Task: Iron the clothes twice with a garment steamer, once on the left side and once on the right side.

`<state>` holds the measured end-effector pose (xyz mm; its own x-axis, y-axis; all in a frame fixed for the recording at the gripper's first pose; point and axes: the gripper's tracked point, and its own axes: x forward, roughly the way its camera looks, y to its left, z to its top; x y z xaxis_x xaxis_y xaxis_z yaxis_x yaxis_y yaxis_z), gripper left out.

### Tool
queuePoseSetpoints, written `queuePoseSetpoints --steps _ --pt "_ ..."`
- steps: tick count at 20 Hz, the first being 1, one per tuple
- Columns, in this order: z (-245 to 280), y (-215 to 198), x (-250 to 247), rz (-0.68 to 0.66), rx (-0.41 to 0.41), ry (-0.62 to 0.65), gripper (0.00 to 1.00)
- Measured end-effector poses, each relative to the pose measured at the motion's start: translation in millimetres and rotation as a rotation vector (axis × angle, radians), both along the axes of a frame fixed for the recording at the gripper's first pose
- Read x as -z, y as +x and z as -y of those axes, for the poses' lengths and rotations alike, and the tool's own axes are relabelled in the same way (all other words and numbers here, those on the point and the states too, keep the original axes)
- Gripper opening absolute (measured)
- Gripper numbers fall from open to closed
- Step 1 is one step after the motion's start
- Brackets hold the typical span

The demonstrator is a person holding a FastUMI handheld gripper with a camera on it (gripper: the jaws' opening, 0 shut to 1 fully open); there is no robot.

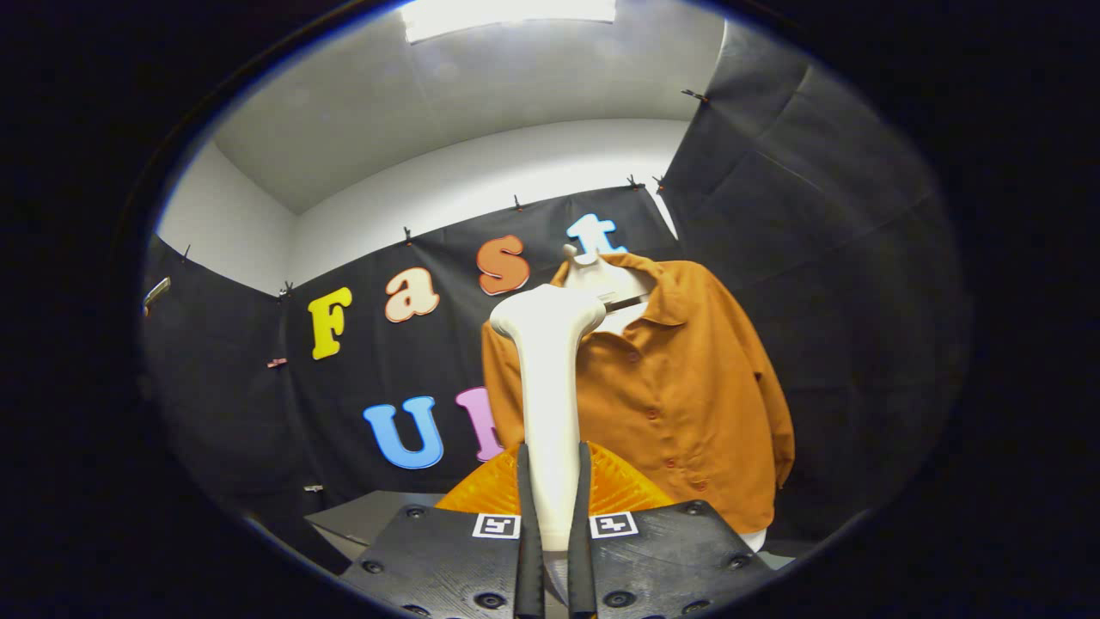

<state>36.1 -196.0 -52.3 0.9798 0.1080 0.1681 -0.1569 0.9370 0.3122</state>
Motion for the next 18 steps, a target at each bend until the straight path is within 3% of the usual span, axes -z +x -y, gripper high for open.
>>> queuePoseSetpoints --steps 3,6,18 --pt "-78 7 9 -0.052 -0.088 0.003 0.14" --pt "-137 19 31 -0.105 -0.127 -0.012 0.15" --pt "-228 86 128 -0.407 -0.098 -0.076 0.15"
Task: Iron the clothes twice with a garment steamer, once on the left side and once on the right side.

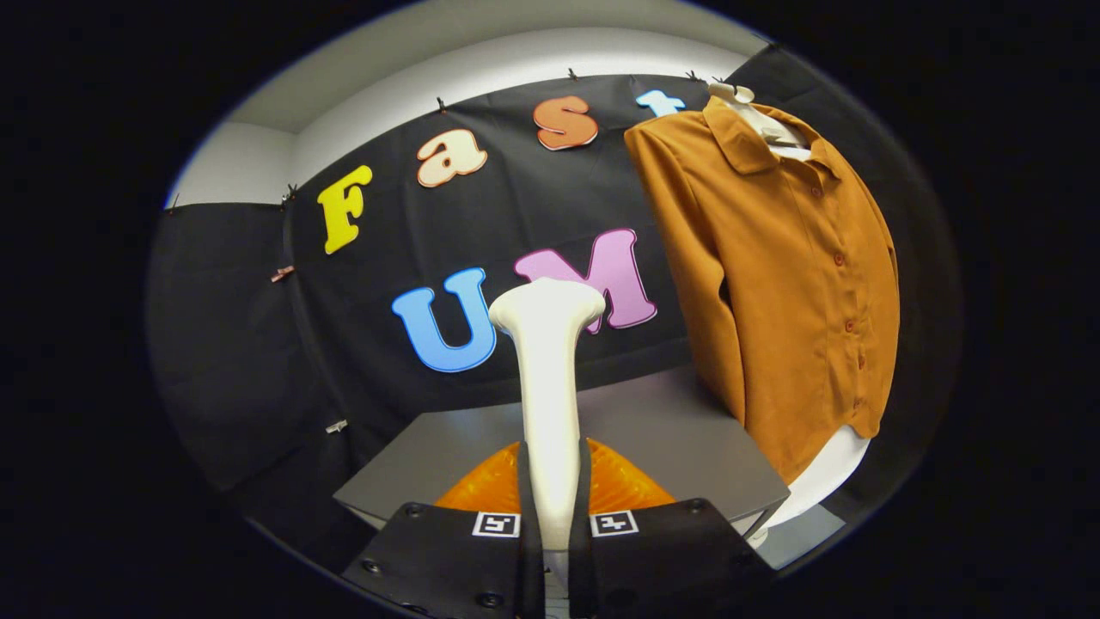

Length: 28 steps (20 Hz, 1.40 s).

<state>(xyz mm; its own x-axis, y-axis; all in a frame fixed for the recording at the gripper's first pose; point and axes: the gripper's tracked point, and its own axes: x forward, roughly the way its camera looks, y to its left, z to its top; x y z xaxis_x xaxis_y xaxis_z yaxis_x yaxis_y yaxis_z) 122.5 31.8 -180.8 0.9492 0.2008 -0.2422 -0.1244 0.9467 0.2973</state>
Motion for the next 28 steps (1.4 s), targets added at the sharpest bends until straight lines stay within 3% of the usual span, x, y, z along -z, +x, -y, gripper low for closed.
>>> queuePoseSetpoints --steps 8,12,15,20,28 --pt "-12 20 44 -0.183 0.018 -0.07 0.15" --pt "-11 20 48 -0.191 0.026 -0.075 0.15" --pt "-10 4 9 -0.029 0.034 -0.028 0.15" --pt "1 -36 -80 0.319 0.065 -0.084 0.15" --pt "7 -73 -127 0.434 0.072 -0.122 0.15"
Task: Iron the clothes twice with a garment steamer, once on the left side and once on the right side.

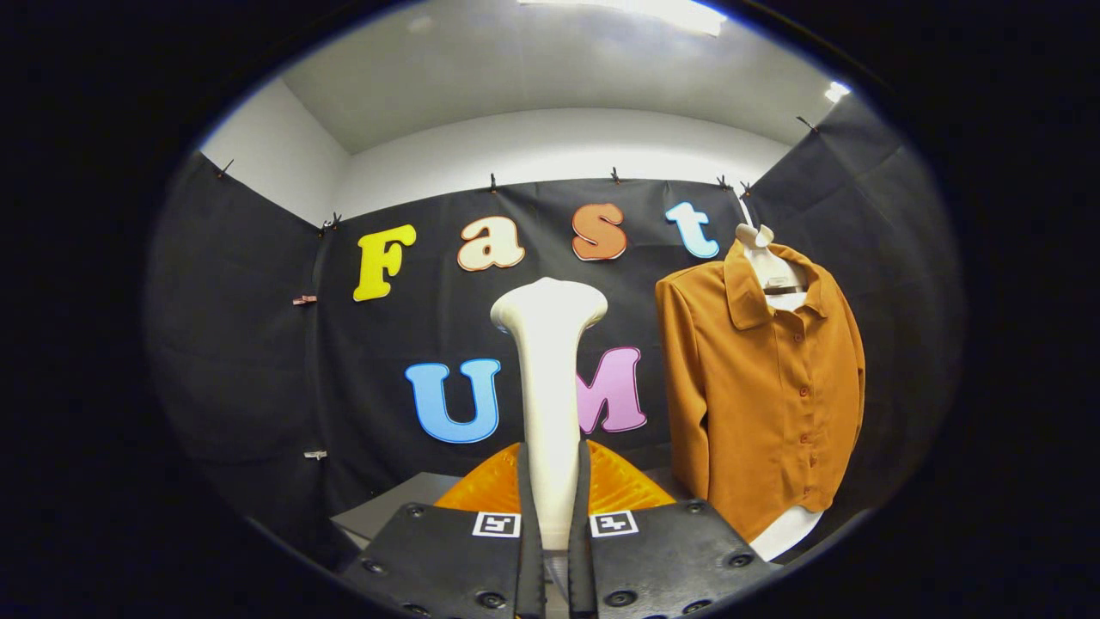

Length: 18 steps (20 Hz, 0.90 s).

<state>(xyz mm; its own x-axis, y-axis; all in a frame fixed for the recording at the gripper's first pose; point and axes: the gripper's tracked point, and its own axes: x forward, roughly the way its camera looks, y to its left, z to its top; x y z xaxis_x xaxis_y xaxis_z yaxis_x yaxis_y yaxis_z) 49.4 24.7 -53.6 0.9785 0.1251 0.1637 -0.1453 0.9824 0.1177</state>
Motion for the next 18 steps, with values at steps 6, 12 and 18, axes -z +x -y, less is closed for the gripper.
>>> queuePoseSetpoints --steps 6,12,18 --pt "0.0 -9.3 -2.1 0.003 0.001 0.005 0.14" --pt "-1.3 -11.1 -3.6 0.011 0.009 0.0 0.14" --pt "-0.2 -8.4 -4.1 0.015 0.019 -0.005 0.14"
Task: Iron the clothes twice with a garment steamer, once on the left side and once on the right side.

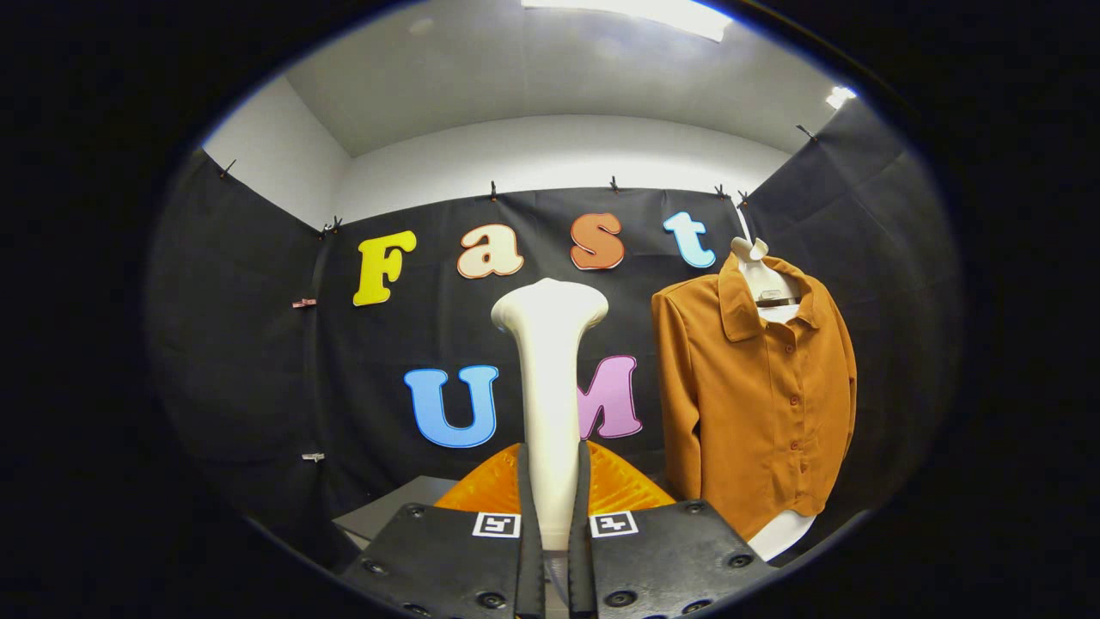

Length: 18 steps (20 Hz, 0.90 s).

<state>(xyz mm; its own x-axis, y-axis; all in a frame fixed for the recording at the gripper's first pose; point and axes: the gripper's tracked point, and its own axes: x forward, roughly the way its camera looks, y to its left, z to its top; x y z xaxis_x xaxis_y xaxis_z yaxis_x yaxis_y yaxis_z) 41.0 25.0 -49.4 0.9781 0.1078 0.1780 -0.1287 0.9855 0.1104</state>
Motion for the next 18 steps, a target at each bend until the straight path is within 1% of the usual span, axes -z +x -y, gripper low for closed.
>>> queuePoseSetpoints --steps 18 --pt "-1.4 3.6 -0.7 0.001 0.007 -0.011 0.14"
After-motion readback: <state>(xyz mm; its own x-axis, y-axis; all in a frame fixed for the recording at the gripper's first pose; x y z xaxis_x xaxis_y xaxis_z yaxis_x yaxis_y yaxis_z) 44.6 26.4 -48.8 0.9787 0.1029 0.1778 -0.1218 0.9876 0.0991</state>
